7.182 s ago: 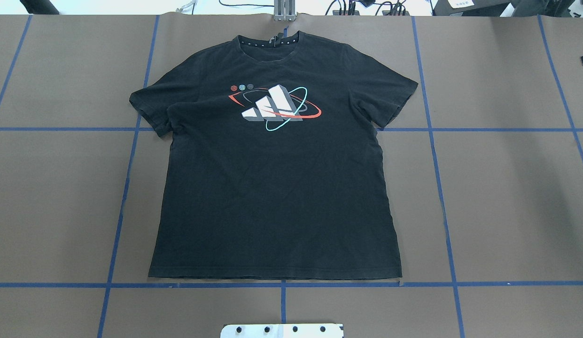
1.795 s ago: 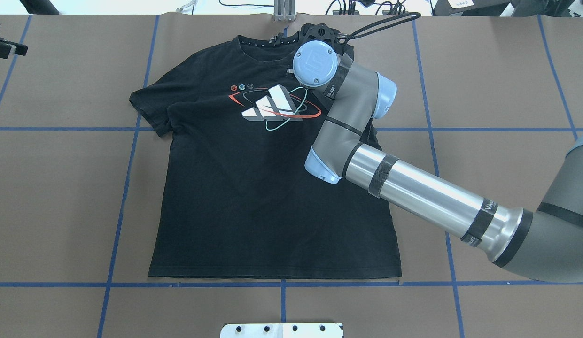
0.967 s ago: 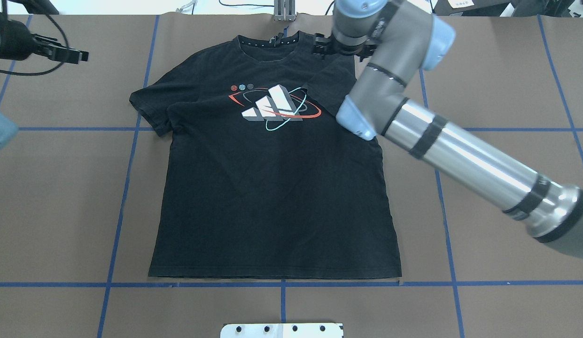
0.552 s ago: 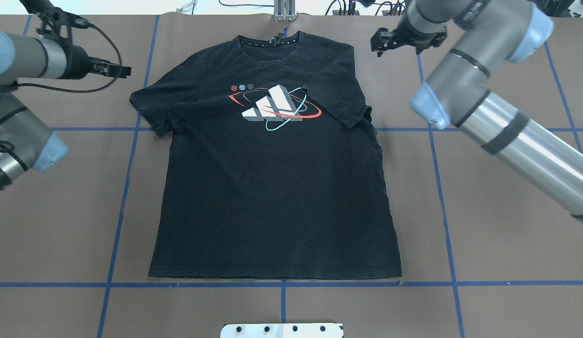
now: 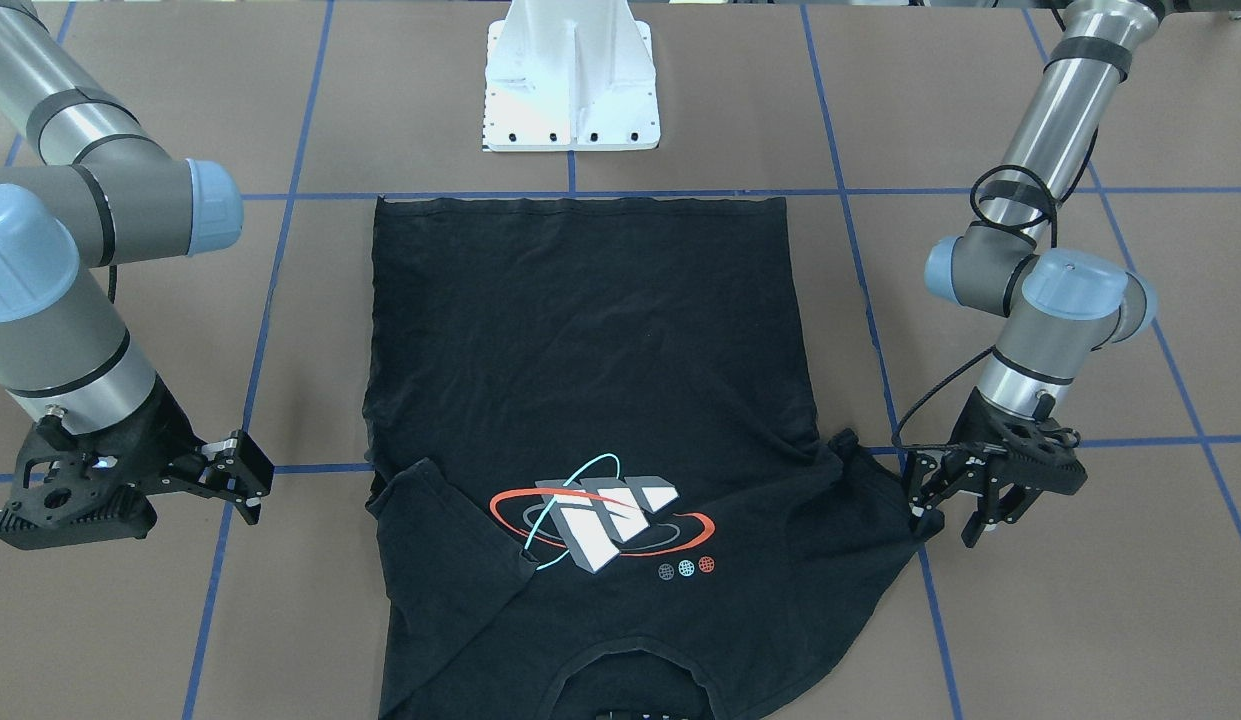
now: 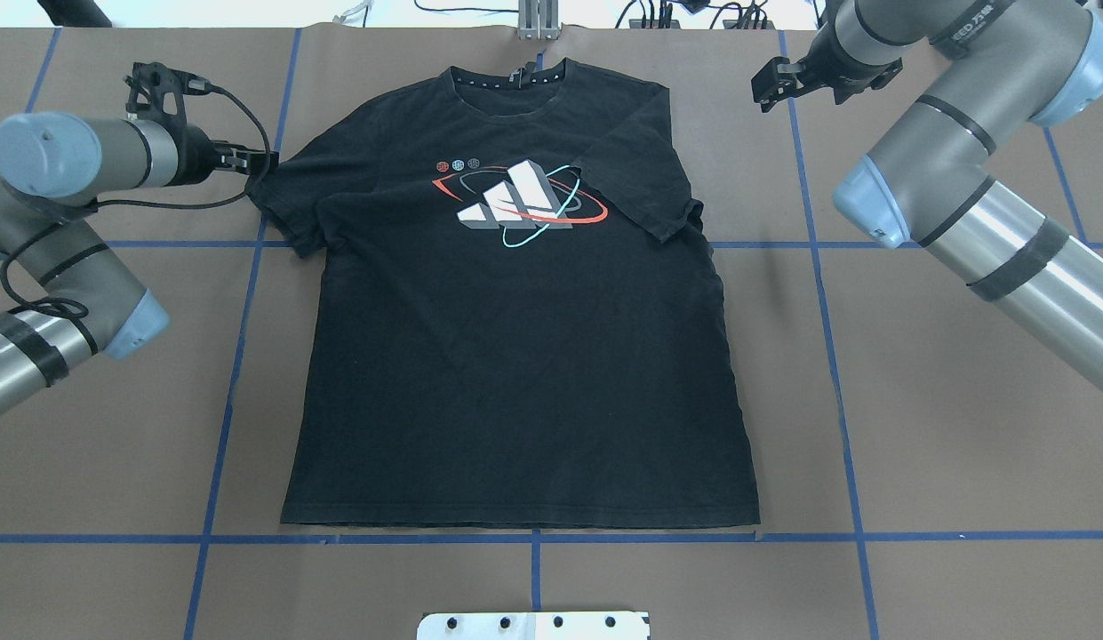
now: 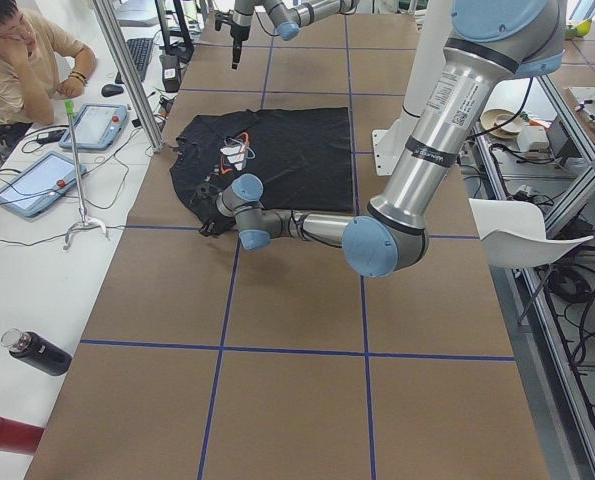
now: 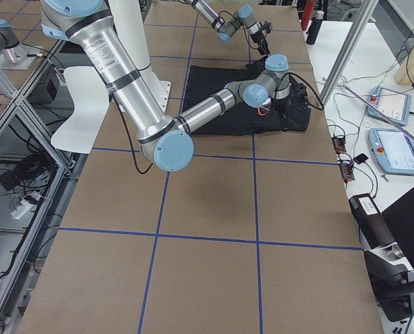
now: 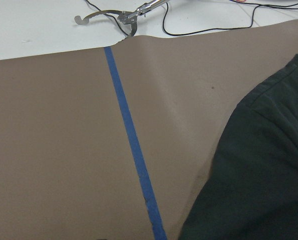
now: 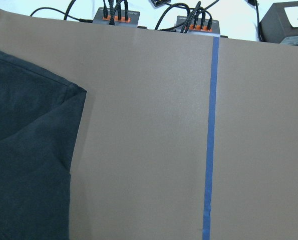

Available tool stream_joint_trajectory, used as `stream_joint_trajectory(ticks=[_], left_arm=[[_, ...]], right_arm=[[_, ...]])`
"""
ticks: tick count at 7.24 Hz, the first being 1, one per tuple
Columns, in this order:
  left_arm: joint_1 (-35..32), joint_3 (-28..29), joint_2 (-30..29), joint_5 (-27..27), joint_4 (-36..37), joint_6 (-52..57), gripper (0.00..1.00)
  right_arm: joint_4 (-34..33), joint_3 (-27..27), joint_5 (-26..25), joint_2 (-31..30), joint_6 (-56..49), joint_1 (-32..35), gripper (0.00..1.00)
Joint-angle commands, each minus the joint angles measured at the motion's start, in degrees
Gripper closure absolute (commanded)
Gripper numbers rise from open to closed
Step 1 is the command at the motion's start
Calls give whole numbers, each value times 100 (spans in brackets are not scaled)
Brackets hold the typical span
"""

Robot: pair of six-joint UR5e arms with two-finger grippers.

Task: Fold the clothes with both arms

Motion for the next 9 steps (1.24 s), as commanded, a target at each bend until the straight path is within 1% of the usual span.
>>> stream_joint_trajectory(ticks=[1, 4, 5, 6, 7, 8, 9], left_arm=[[79, 56, 5, 55, -40, -36, 39], [80, 47, 67, 47, -40, -18, 41], [80, 21, 84, 47, -40, -18, 45], [80, 3, 93, 38, -49, -36, 53], [80, -5, 93, 29, -49, -36, 67], [80, -14, 102, 29, -57, -45, 86], [80, -14, 102, 20, -57, -45, 100]], right_arm=[[1, -2, -1, -15, 3, 4, 0], [1, -2, -9, -15, 64, -13, 0], [1, -2, -18, -15, 64, -13, 0], [1, -2, -18, -15, 64, -13, 0], [1, -2, -18, -15, 64, -13, 0], [1, -2, -18, -24, 64, -13, 0], [1, 7, -18, -24, 73, -13, 0]])
